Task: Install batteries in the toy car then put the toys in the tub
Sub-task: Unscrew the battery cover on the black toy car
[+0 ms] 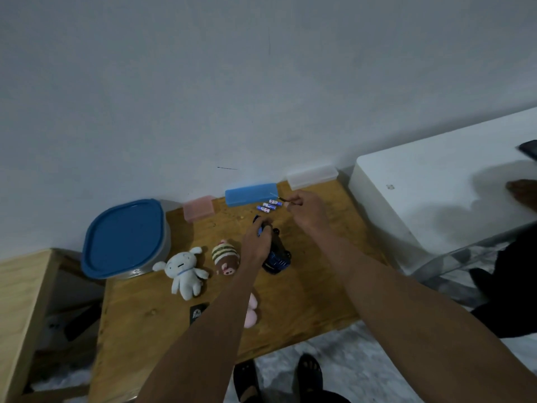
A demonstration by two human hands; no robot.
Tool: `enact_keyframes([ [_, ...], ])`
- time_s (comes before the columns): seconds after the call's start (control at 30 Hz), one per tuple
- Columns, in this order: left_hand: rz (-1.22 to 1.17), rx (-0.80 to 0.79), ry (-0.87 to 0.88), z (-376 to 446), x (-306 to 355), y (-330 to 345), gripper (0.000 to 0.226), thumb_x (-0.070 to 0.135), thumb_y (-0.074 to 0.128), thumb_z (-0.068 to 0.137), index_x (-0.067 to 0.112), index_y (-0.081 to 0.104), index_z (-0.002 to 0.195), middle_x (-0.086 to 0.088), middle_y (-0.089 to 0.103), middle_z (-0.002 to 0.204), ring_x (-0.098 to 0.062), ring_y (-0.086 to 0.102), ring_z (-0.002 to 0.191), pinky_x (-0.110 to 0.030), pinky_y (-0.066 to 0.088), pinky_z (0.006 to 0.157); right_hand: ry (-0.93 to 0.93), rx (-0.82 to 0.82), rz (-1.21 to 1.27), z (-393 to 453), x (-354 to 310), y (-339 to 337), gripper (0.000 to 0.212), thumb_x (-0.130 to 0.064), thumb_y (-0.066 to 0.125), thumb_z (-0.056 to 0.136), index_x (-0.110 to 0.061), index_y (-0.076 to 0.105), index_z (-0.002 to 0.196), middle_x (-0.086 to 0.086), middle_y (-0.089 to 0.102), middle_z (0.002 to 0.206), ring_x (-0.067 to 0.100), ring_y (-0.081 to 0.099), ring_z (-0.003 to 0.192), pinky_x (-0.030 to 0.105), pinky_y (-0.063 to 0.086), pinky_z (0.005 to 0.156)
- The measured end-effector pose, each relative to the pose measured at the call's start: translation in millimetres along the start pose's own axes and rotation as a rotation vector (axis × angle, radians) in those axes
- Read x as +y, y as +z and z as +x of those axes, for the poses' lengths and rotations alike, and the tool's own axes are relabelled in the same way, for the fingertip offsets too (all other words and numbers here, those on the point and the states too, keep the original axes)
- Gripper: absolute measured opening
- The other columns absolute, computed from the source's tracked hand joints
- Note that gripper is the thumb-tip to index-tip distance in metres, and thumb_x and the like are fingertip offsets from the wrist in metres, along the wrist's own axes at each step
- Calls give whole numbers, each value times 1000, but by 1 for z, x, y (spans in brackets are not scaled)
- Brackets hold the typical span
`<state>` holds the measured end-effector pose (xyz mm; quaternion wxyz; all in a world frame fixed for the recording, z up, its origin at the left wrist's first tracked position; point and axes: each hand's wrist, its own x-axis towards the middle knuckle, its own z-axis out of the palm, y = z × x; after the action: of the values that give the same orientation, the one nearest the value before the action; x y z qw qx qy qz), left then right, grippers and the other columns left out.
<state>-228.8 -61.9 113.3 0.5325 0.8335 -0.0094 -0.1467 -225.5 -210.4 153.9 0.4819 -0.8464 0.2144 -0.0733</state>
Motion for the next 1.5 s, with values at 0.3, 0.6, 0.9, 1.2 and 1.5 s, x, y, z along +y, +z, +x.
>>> enact_keyframes([
  [0.3, -125, 140, -29, 3, -12, -1, 25, 10, 63, 94, 19, 69, 117, 0, 57, 116, -26, 60, 109, -48, 60, 89, 139, 16, 207, 5, -3, 0, 10, -15, 72, 89, -22, 73, 83, 0, 73, 96, 17, 70, 88, 36, 61, 81],
  [0.6, -237, 129, -85, 6, 3, 1, 29, 14, 72, 88, 17, 59, 115, -5, 54, 124, -25, 56, 107, -39, 58, 83, 256, -16, 411, 9, -1, 1, 14, 1, 64, 92, -13, 65, 92, 13, 72, 97, 22, 75, 77, 28, 61, 60],
  [0.9, -320, 152, -117, 12, -1, 0, 46, 7, 88, 71, 16, 68, 112, -7, 59, 125, -26, 59, 111, -41, 60, 86, 299, 17, 517, 14, 1, 7, 26, 3, 63, 93, -5, 53, 116, 16, 67, 92, 23, 72, 71, 30, 61, 67],
  [1.2, -298, 28, -236, 15, 17, 0, 42, 4, 69, 86, 29, 62, 118, -6, 49, 136, -29, 54, 113, -47, 56, 93, 286, 24, 497, 17, 2, 9, 34, 5, 64, 92, -5, 59, 124, 23, 68, 101, 31, 74, 76, 34, 63, 66],
  [1.5, -207, 46, -123, 11, 20, -2, 61, 16, 89, 70, 23, 57, 122, 0, 53, 122, -24, 55, 110, -43, 56, 92, 266, 51, 473, 13, -4, 8, 28, 5, 67, 89, -2, 61, 115, 19, 69, 95, 26, 73, 69, 31, 62, 61],
])
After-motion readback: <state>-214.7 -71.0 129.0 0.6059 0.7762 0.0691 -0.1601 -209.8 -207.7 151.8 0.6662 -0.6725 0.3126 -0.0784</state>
